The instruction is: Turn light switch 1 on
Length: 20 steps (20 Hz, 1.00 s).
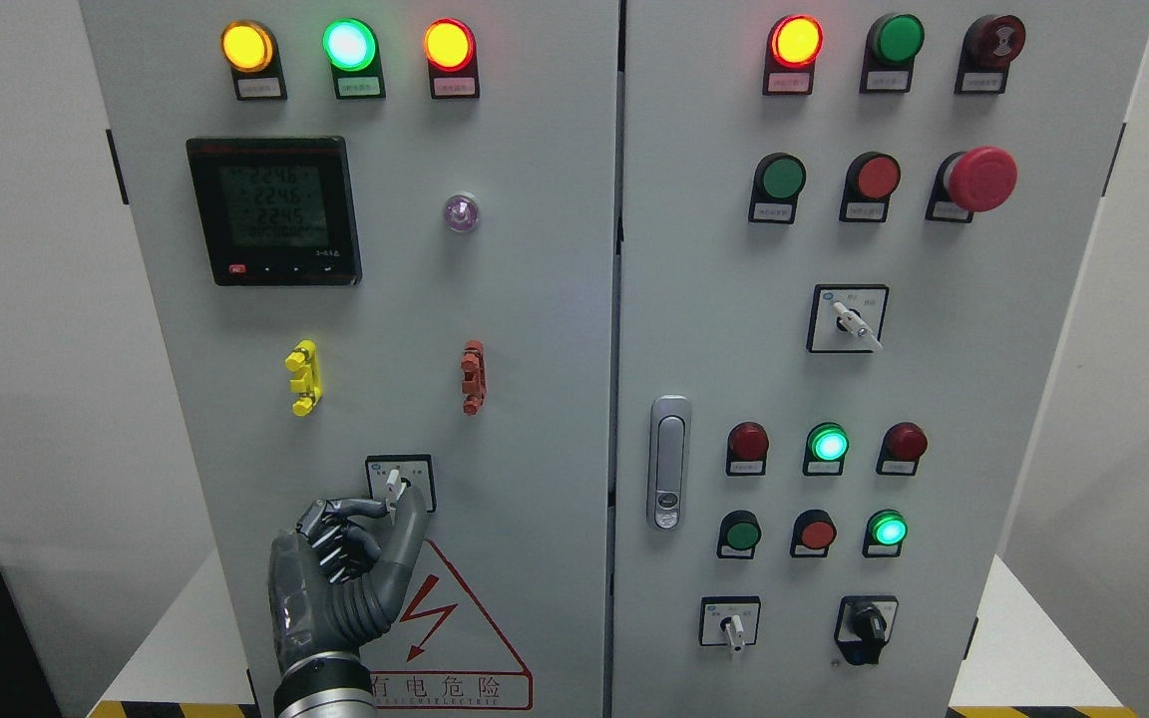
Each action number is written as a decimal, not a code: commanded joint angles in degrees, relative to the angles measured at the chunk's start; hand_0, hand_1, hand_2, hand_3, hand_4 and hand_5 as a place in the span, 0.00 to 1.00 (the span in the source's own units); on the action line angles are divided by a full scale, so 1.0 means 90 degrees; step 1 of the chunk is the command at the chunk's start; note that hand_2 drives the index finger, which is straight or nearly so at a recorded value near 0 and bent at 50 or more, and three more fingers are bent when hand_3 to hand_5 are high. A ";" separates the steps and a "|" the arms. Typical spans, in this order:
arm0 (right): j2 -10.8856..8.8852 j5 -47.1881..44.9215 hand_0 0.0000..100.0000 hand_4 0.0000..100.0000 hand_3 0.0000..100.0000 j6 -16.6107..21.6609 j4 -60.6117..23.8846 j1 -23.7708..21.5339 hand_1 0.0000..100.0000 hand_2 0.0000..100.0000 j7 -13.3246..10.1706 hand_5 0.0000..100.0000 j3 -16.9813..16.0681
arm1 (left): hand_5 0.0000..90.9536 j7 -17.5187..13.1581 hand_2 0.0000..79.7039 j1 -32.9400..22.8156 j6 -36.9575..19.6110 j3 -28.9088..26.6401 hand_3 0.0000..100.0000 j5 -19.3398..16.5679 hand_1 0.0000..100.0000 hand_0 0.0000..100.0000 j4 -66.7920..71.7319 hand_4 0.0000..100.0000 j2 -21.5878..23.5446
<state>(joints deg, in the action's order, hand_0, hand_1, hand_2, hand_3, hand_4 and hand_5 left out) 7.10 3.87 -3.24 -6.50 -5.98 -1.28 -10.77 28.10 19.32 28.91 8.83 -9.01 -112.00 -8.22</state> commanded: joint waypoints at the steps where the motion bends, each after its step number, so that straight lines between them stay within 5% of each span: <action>1: 0.0002 0.0000 0.00 0.00 0.00 -0.0001 0.0000 0.0000 0.00 0.00 0.0005 0.00 0.0006 | 0.91 0.0003 0.73 0.0031 0.0088 0.0005 0.95 0.0005 0.65 0.15 0.0003 0.95 -0.0004; 20: 0.0002 0.0000 0.00 0.00 0.00 -0.0001 0.0000 0.0000 0.00 0.00 0.0005 0.00 0.0006 | 0.93 -0.0007 0.74 0.0070 0.0127 0.0015 0.96 0.0015 0.64 0.18 0.0003 0.96 -0.0004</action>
<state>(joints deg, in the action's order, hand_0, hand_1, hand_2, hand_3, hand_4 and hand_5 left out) 7.10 3.87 -3.25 -6.50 -5.98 -1.28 -10.76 28.36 19.83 29.98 8.90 -8.89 -111.98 -8.25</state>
